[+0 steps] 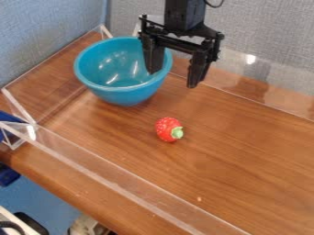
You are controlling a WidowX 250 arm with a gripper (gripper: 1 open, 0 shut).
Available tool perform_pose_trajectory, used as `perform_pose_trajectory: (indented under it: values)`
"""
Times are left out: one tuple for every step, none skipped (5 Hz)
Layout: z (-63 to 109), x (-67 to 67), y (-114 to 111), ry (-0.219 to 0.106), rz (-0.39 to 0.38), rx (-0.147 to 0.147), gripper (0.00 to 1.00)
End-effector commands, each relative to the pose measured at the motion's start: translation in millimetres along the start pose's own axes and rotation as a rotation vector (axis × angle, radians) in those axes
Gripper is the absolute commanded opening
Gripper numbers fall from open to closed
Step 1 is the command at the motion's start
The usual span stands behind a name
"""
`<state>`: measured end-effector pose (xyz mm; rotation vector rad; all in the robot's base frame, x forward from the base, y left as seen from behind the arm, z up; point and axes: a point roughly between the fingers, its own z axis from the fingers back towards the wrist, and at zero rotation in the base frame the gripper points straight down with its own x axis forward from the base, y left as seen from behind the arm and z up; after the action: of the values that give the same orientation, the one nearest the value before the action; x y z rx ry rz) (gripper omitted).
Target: Put the strawberry in the blue bowl
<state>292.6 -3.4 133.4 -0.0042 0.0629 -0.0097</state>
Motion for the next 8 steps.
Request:
perform_pose_trajectory:
  values:
    - [-12.4,-0.5,-1,0.013,-0.008,0.007,1.0]
    - [-35.4,-7.8,-5,0.033,-0.019,0.013,1.0]
    - [-57.4,-6.8,-5,0.049,-0.011,0.009,1.0]
    - [-73.1,-3.6,-4,0.068,0.001,0.013,1.0]
    - [-86.6,1.4,-3,0.081,0.013,0.018,1.0]
    - [-96.5,7.0,-2,0.092,0.02,0.018,1.0]
    - [-97.0,14.1,-2,0.089,0.019,0.019,1.0]
    - [-97.7,18.9,-2,0.092,0.019,0.017,1.0]
